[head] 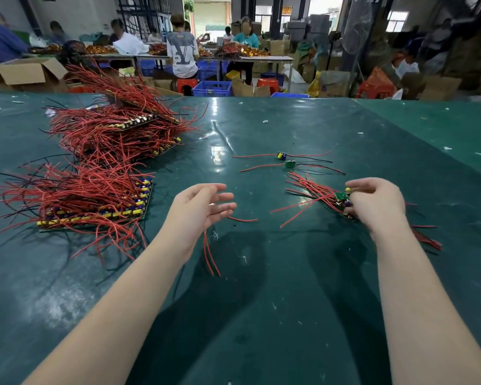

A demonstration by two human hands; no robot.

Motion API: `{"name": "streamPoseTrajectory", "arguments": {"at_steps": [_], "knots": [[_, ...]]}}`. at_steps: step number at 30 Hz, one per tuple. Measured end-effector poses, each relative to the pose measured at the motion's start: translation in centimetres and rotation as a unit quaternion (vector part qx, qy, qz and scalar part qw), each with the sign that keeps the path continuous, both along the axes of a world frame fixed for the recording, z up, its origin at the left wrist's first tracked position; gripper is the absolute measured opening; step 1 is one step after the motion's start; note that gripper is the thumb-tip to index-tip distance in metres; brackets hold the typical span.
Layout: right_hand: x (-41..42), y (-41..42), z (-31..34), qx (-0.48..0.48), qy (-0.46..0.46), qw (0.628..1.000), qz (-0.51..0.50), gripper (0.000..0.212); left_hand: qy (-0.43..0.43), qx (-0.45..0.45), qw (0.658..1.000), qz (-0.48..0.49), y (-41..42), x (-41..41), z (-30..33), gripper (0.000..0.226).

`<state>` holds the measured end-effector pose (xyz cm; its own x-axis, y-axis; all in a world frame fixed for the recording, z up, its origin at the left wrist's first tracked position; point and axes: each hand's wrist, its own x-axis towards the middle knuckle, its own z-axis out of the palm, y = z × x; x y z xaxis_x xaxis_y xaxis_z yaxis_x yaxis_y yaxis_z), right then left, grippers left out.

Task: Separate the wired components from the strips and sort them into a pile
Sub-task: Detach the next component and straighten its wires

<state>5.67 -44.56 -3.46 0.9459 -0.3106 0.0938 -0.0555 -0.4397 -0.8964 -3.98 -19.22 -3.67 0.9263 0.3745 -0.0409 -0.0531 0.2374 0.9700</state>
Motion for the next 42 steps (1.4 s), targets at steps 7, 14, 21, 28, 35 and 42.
{"name": "streamPoseTrajectory", "arguments": {"at_steps": [7, 14, 21, 28, 35, 42], "knots": [[0.0, 0.6, -1.6, -0.326, -0.005, 0.943, 0.062, 0.047, 0.002, 0.091, 0.996, -0.01, -0.3, -0.3, -0.2, 0.026], [-0.3, 0.3, -0.8, -0.28, -0.194, 0.935, -0.093, 0.032, -0.019, 0.125, 0.992, -0.003, -0.2, -0.3, 0.0, 0.027], [-0.9, 0.9, -1.2, -0.32, -0.046, 0.942, -0.084, 0.042, 0.018, 0.388, 0.916, 0.102, 2.2, -0.2, -0.2, 0.023], [-2.9, 5.4, -0.6, -0.31, -0.125, 0.942, 0.029, 0.032, 0.212, 0.625, 0.751, 0.017, 3.5, -0.2, -1.3, 0.033], [-5.6, 9.7, -1.6, -0.267, -0.155, 0.925, 0.222, 0.026, 0.169, 0.592, 0.787, -0.043, 2.7, -0.2, -0.8, 0.031], [-6.4, 10.0, -1.8, -0.219, -0.144, 0.897, 0.357, 0.056, 0.076, 0.54, 0.838, -0.02, 1.7, -0.2, -1.2, 0.008]]}}
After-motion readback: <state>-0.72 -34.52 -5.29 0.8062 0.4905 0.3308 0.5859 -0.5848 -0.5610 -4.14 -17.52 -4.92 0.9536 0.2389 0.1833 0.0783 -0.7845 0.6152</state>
